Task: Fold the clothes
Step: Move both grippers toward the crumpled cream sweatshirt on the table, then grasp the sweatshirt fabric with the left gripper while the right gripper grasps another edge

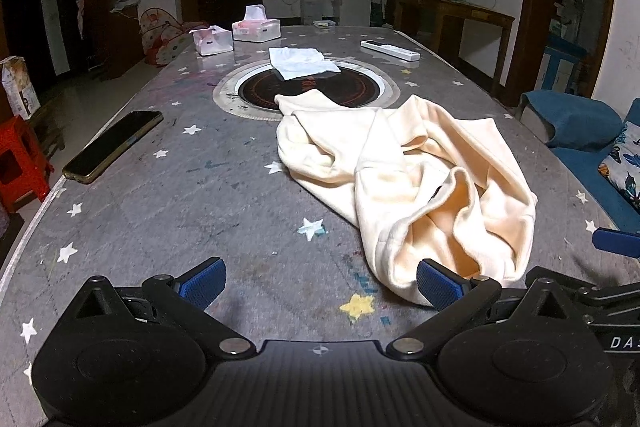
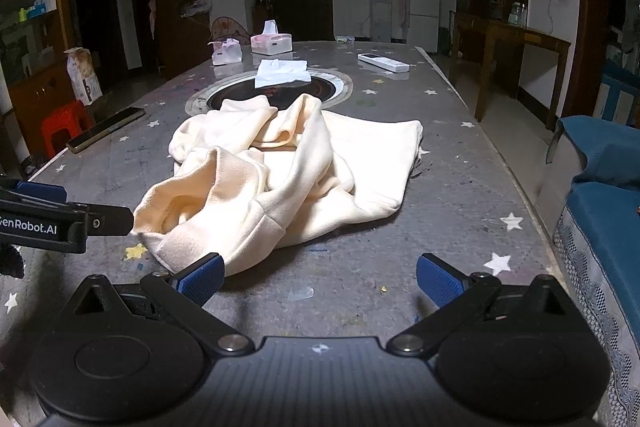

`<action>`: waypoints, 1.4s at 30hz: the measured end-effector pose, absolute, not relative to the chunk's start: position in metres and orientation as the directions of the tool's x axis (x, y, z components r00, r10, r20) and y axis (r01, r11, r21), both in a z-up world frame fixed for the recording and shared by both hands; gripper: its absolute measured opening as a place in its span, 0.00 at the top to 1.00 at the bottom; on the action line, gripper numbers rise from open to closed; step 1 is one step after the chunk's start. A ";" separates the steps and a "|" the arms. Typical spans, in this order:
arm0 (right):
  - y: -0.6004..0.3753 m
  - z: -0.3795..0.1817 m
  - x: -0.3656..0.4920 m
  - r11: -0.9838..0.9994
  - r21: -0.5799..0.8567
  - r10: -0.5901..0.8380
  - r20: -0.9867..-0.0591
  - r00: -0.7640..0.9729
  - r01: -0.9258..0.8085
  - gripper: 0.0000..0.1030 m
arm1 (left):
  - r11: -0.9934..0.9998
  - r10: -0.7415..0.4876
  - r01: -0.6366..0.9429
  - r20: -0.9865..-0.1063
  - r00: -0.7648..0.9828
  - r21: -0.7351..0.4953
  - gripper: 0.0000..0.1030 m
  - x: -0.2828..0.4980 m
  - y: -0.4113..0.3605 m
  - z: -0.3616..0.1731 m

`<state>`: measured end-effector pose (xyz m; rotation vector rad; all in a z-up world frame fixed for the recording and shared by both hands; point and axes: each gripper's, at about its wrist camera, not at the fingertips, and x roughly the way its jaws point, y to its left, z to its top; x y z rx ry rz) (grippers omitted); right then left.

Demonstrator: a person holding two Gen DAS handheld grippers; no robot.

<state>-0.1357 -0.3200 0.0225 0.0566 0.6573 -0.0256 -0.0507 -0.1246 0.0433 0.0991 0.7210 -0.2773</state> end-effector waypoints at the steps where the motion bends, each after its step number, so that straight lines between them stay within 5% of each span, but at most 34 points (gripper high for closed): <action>1: -0.320 0.022 -0.134 0.998 0.045 -0.004 -0.613 0.790 0.041 0.00 | 0.958 -0.217 0.285 -0.664 0.716 -0.006 0.00 -0.050 -0.125 0.043; 34: -0.311 0.031 -0.098 0.999 0.039 0.050 -0.623 0.781 -0.033 0.00 | 0.963 -0.202 0.270 -0.661 0.723 0.001 0.00 -0.017 -0.123 0.049; 42: -0.313 0.037 -0.087 0.998 0.040 0.061 -0.617 0.784 -0.047 0.08 | 0.962 -0.200 0.273 -0.654 0.730 0.011 0.00 -0.002 -0.125 0.053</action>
